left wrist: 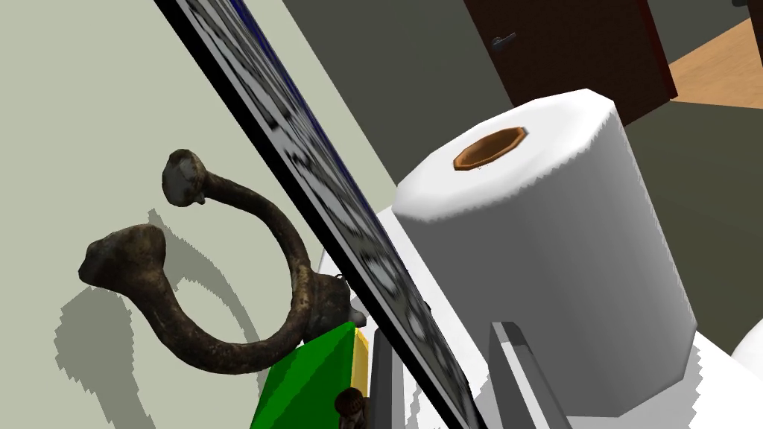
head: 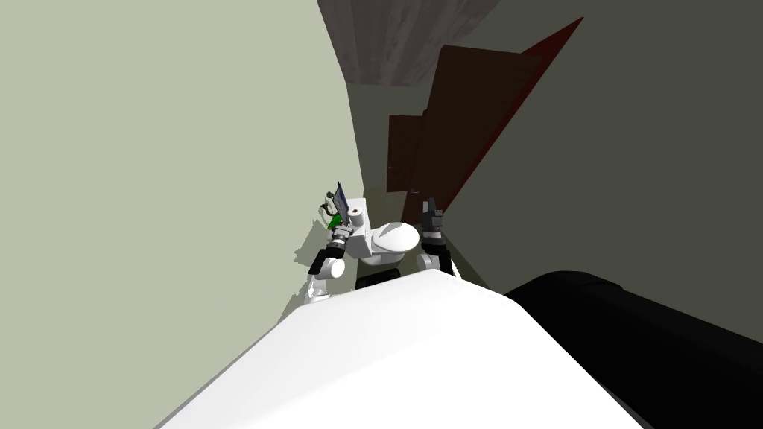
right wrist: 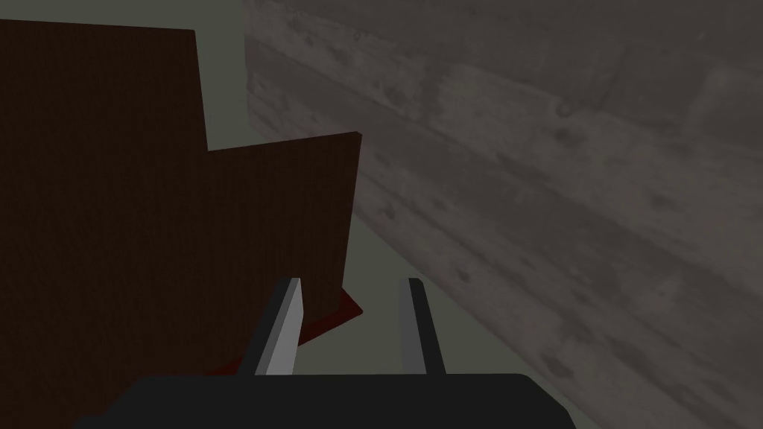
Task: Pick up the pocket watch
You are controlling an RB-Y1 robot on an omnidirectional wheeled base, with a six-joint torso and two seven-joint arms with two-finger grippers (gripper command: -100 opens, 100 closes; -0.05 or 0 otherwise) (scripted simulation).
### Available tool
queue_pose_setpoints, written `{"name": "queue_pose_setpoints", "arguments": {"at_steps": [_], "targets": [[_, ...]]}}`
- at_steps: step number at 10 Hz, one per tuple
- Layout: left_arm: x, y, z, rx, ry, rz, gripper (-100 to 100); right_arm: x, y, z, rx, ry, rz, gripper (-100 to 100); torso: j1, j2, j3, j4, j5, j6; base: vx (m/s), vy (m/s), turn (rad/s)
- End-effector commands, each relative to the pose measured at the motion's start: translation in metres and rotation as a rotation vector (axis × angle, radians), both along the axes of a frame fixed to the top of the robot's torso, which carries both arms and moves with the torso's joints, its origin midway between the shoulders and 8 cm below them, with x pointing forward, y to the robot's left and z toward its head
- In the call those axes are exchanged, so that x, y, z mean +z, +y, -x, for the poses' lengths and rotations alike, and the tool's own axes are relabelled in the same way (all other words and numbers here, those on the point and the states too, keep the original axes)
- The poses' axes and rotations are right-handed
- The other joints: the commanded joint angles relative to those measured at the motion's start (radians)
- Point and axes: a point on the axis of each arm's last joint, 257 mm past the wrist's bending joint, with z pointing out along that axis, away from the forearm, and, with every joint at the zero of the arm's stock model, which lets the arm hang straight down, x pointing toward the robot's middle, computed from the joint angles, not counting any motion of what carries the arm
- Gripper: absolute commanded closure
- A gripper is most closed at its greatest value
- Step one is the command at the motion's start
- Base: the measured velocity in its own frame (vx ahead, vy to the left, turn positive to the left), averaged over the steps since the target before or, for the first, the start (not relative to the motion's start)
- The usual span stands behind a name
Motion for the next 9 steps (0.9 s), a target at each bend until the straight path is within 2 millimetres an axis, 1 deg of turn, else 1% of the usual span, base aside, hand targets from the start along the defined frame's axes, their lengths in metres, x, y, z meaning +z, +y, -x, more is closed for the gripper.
{"name": "queue_pose_setpoints", "arguments": {"at_steps": [1, 2, 3, 7, 8, 9], "targets": [[0.0, 0.0, 0.0, 0.0, 0.0, 0.0, 100, 0.0, 0.0, 0.0, 0.0, 0.0, 0.0, 0, 0.0, 0.0, 0.0, 0.0, 0.0, 0.0, 0.0, 0.0, 0.0], [0.0, 0.0, 0.0, 0.0, 0.0, 0.001, 0, 0.0, 0.0, 0.0, 0.0, 0.0, 0.0, 0, 0.0, 0.0, 0.0, 0.0, 0.0, 0.0, 0.0, 0.0, 0.0], [-0.001, -0.005, 0.009, -0.005, -0.005, -0.007, 100, 0.0, 0.0, 0.0, 0.0, 0.0, 0.0, 0, 0.0, 0.0, 0.0, 0.0, 0.0, 0.0, 0.018, 0.029, 0.063], [-0.004, -0.016, 0.032, -0.017, -0.005, -0.005, 100, 0.0, 0.0, 0.0, 0.0, 0.0, 0.0, 0, 0.001, -0.001, -0.001, 0.0, -0.001, 0.001, 0.023, 0.031, 0.04], [-0.004, -0.013, 0.027, -0.014, -0.005, -0.005, 100, 0.0, 0.0, 0.0, 0.0, 0.0, 0.0, 0, 0.001, -0.001, -0.001, 0.0, -0.001, 0.001, 0.009, 0.012, 0.01], [-0.004, -0.014, 0.028, -0.014, -0.005, -0.004, 0, 0.0, 0.0, 0.0, 0.0, 0.0, 0.0, 0, 0.0, -0.001, -0.001, 0.0, -0.001, 0.002, 0.0, 0.0, 0.0]]}}
